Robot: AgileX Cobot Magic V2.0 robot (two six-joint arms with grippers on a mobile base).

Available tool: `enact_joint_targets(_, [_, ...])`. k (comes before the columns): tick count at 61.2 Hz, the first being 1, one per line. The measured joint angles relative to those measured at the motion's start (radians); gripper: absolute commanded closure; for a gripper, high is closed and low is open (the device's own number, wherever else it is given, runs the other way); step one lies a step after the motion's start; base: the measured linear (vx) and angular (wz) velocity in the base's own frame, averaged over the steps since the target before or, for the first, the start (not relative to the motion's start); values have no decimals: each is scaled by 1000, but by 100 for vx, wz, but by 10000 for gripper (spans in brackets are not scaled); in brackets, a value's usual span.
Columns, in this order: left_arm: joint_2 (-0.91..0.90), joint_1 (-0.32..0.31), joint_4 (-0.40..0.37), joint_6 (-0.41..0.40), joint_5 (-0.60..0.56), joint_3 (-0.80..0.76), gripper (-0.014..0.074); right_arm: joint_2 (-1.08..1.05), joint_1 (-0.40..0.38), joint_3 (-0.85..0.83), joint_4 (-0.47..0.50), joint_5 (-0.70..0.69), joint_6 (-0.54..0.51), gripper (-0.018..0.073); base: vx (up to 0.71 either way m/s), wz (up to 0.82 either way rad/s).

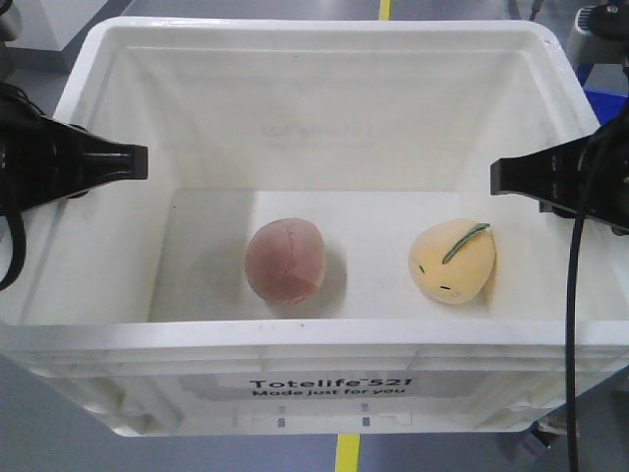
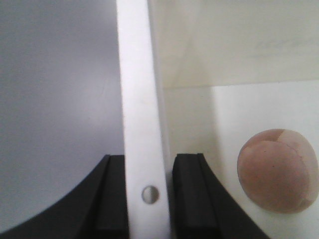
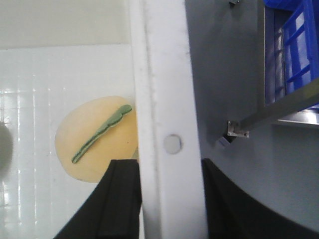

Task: Place moving items into box and shelve
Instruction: 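Hold the lifted tote with both grippers while the base drives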

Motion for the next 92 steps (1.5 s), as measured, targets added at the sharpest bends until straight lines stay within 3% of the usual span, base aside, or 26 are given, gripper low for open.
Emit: enact_joint_targets(92, [0,0,-1,0,0,0,446,0,0,0,0,3,0,407,44,-9])
